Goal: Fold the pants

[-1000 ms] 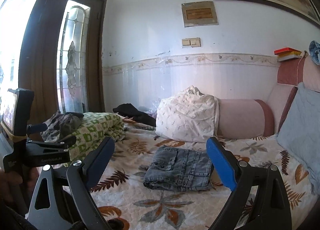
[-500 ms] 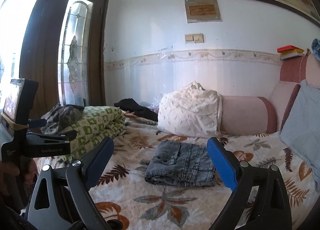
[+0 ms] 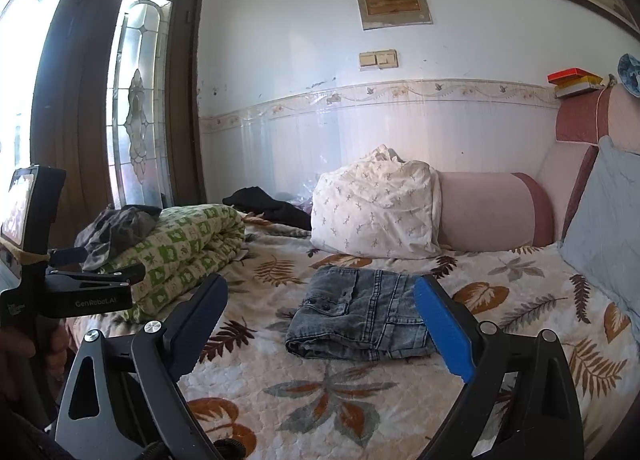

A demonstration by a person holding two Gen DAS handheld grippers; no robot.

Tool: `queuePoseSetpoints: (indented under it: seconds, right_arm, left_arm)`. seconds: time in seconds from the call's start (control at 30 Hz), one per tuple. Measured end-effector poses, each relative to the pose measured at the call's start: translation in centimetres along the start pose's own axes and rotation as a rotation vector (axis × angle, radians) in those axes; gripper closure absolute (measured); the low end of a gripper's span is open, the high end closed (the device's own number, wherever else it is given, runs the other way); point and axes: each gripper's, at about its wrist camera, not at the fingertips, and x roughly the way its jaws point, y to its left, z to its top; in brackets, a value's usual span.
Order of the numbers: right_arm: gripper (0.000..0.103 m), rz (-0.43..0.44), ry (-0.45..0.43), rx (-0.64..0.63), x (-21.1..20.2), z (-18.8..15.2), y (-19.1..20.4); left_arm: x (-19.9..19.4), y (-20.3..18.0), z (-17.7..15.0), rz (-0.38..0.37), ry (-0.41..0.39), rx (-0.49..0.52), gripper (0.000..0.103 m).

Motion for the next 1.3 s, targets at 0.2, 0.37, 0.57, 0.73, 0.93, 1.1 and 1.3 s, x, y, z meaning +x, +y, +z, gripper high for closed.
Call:
queuePoseSetpoints:
  seconds: [0.2, 0.37, 0.57, 0.73, 0.93, 1.1, 1.3]
  right_arm:
    - [0.008, 0.005, -0.009, -0.021, -0.2, 0.1, 0.6]
    - [0.008, 0.009, -0.008, -0.026, -0.2, 0.3, 1.0]
    - [0.008, 0.011, -0.014, -0.050, -0.2, 0.4, 1.8]
    - [0.008, 0.015, -0.019, -0.040, -0.3, 0.9, 2.1]
    - [0.008, 0.021, -0.021, -0.052, -0.3, 1.2, 2.7]
    - [0.008, 0.023, -0.020, -0.070, -0.2, 1.2, 3.3]
    - [0.008, 0.027, -0.019, -0.076, -0.1, 1.3, 3.8]
  left_arm:
    - [-0.3, 0.3, -0.2, 0.006, -0.004, -0.014, 0.000]
    - [-0.4, 0.4, -0.2, 0.008, -0.005, -0.016, 0.000]
    - [-0.7, 0.6, -0.2, 0.010, -0.009, -0.025, 0.000]
    - [-1.2, 0.9, -0.1, 0.010, -0.019, -0.033, 0.000]
    - [-1.6, 1.1, 0.1, 0.006, -0.027, -0.039, 0.000]
    - [-1.8, 1.2, 0.1, 0.006, -0.027, -0.048, 0.000]
    - [-1.9, 1.5, 0.1, 0.008, -0.027, -0.053, 0.000]
